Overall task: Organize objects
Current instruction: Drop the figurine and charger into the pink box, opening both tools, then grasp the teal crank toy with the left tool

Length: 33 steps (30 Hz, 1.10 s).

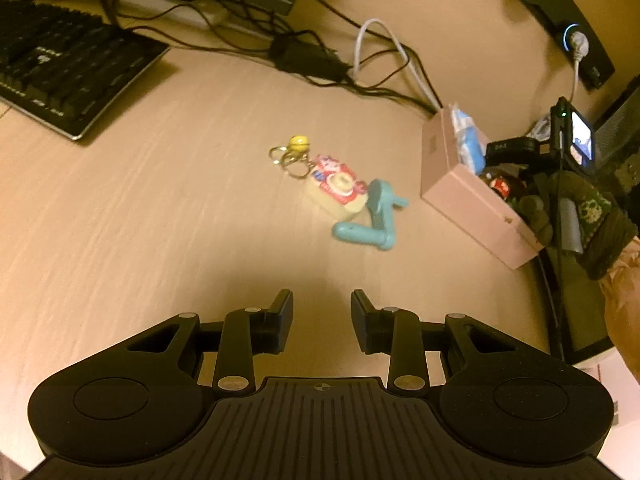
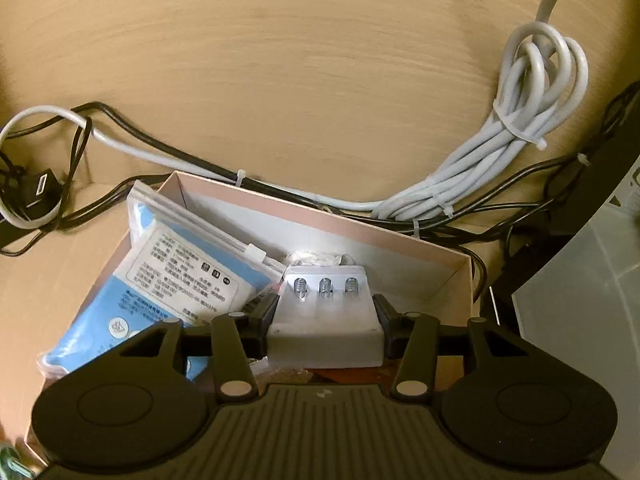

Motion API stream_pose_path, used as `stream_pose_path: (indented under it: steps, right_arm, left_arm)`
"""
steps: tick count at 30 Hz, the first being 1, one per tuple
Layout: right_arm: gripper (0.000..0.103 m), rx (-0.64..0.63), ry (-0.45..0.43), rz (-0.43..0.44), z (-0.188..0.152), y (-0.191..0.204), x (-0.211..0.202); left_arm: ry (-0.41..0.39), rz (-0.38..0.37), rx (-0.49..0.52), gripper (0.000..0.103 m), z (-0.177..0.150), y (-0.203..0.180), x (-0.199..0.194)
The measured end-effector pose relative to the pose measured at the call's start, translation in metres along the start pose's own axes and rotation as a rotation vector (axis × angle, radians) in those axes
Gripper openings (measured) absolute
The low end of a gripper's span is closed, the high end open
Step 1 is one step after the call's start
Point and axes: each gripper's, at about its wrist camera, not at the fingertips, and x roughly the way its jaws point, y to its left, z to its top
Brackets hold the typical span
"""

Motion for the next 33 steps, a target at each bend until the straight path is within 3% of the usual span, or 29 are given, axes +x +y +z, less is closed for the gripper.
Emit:
stream_pose_path:
  steps: [1, 3, 11, 16, 19, 25, 33]
  right_arm:
    - [0.067, 0.000, -0.006, 0.001, -0.002, 0.001, -0.003]
    - [0.078, 0.006, -0.028, -0.012, -0.007, 0.003, -0.014]
    - [0.088, -0.038, -0.213, 0.018, -0.048, 0.001, -0.099]
    - [0.099, -0.012, -0.253, 0.085, -0.088, 0.000, -0.143]
    - [0.099, 0.001, -0.243, 0.105, -0.118, 0.003, -0.159]
    - [0.100, 0.010, -0.203, 0.050, -0.177, 0.016, -0.173]
    - [0.100, 0.129, -0.168, 0.066, -0.205, 0.007, -0.183]
  left_arm:
    - [0.005, 0.009, 0.006, 0.035, -0.001, 0.000, -0.001]
    - [0.017, 0.025, 0.019, 0.035, -0.003, 0.001, -0.001]
    - [0.049, 0.035, 0.049, 0.035, 0.000, -0.004, 0.011]
    - [0.059, 0.019, 0.084, 0.035, 0.009, -0.014, 0.022]
    - [0.065, 0.004, 0.104, 0.035, 0.015, -0.021, 0.031]
    - [0.051, 0.012, 0.153, 0.035, 0.024, -0.033, 0.043]
    - [-0.029, 0.022, 0.232, 0.035, 0.043, -0.030, 0.040]
